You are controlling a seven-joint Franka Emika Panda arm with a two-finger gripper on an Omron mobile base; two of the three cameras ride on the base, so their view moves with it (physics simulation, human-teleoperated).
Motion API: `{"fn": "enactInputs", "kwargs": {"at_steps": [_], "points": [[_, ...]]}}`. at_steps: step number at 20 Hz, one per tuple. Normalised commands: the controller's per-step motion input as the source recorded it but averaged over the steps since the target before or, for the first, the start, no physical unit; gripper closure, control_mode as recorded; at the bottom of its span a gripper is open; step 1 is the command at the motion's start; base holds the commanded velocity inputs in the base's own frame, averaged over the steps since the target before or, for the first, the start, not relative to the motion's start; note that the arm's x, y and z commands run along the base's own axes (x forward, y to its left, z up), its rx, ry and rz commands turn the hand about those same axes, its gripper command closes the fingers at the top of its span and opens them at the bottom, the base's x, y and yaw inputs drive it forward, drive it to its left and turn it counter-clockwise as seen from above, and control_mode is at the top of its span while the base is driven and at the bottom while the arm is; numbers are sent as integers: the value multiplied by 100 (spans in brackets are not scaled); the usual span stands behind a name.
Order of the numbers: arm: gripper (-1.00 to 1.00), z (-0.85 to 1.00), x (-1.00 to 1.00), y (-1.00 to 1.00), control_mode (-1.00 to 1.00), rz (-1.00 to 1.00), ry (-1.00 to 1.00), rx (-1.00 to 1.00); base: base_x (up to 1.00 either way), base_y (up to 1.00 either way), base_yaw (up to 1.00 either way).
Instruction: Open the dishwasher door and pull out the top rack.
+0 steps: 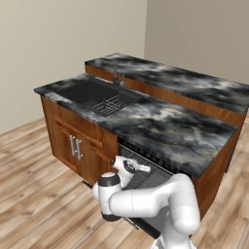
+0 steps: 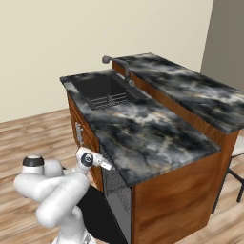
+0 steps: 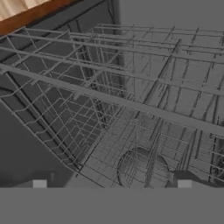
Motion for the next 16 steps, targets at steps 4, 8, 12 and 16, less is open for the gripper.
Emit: {"fn": "enactInputs", "kwargs": {"at_steps": [4, 8, 12, 16], "points": [[-100, -100, -2, 62, -100, 0, 25, 20, 0, 0, 0], [-100, -100, -28, 95, -100, 0, 17, 10, 0, 0, 0], [-100, -100, -49, 100, -100, 0, 11, 3, 0, 0, 0], [-100, -100, -49, 100, -100, 0, 10, 1, 0, 0, 0]]}}
